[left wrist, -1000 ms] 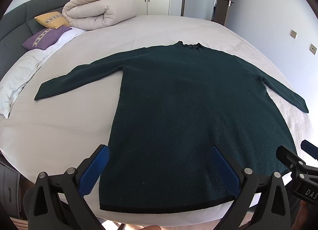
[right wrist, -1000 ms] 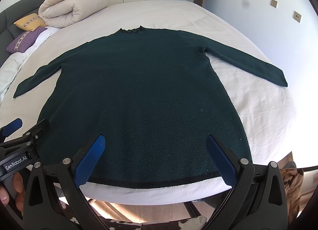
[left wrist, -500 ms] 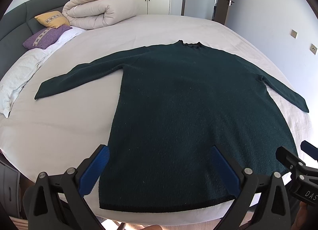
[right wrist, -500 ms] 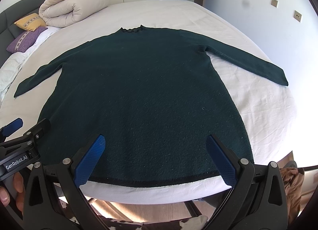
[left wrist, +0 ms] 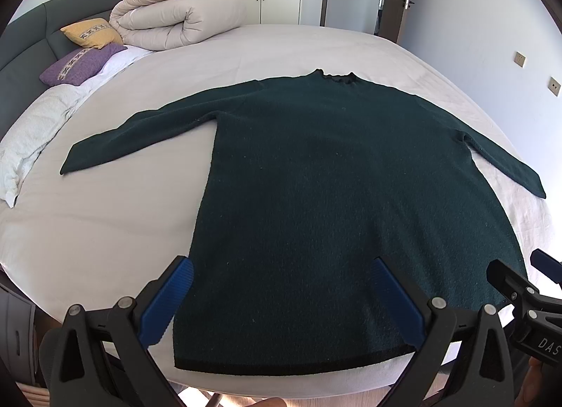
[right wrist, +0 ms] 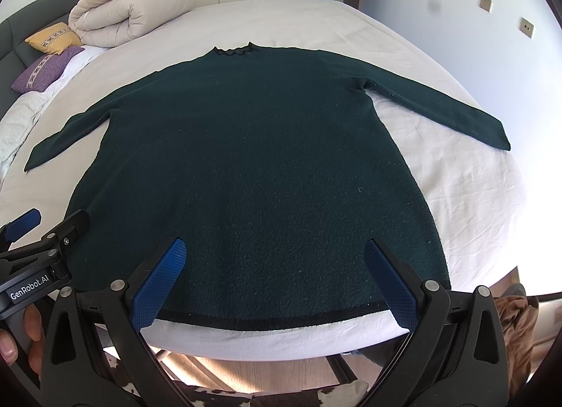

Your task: Fold small clothes

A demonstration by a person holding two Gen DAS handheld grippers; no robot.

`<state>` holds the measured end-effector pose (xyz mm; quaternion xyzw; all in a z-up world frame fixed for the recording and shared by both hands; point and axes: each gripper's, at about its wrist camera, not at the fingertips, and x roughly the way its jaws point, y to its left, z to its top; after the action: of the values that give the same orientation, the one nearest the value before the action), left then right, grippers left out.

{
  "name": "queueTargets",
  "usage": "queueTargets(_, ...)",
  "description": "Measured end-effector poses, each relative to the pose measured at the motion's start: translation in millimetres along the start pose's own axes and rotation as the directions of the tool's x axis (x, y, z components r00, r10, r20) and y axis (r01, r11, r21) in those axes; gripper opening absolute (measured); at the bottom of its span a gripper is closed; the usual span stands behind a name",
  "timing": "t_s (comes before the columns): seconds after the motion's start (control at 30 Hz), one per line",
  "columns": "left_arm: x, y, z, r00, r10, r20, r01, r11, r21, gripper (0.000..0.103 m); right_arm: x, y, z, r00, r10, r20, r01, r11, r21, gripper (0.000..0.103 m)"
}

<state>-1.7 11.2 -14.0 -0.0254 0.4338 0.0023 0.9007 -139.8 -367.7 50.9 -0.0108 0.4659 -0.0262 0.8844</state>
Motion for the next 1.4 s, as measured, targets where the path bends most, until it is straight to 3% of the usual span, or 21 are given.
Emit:
queueTargets(0.73,4.1,4.7,0.3,1.000,-0.020,-0.020,0.020,1.000,-0.024,0.103,1.4,3.2,-1.0,1.000,-0.002,-0.008,0.002,1.000,-0.006,0.103)
queueTargets(1.07,13.0,37.0,7.9,0.999,-0.040,-0.004,0.040,0.994,-0.098,0.103,9.0,15.3,5.5,1.000,-0.011,-0.027,0.010,1.000,-0.029,0.103)
queueTargets(1.27,24.8,104.9,30.4,0.994,-0.102,0.028,0.105,0.949,-0.297,0.103,18.4,27.2,14.9,0.999,0.027,-0.041,-0.028,0.999,-0.036,0.103)
queueTargets(1.33,26.2,131.3,39.6,0.990,-0.118,0.081,0.140,0.925,-0.353,0.103,19.6,31.4,20.5,0.998,0.054,-0.040,-0.055,0.998,-0.034,0.103)
queueTargets(1.4,32.1,161.8,49.8,0.969,-0.198,0.146,0.242,0.876,-0.417,0.103,18.1,38.0,29.1,0.996,0.088,-0.023,-0.089,0.995,-0.038,0.103)
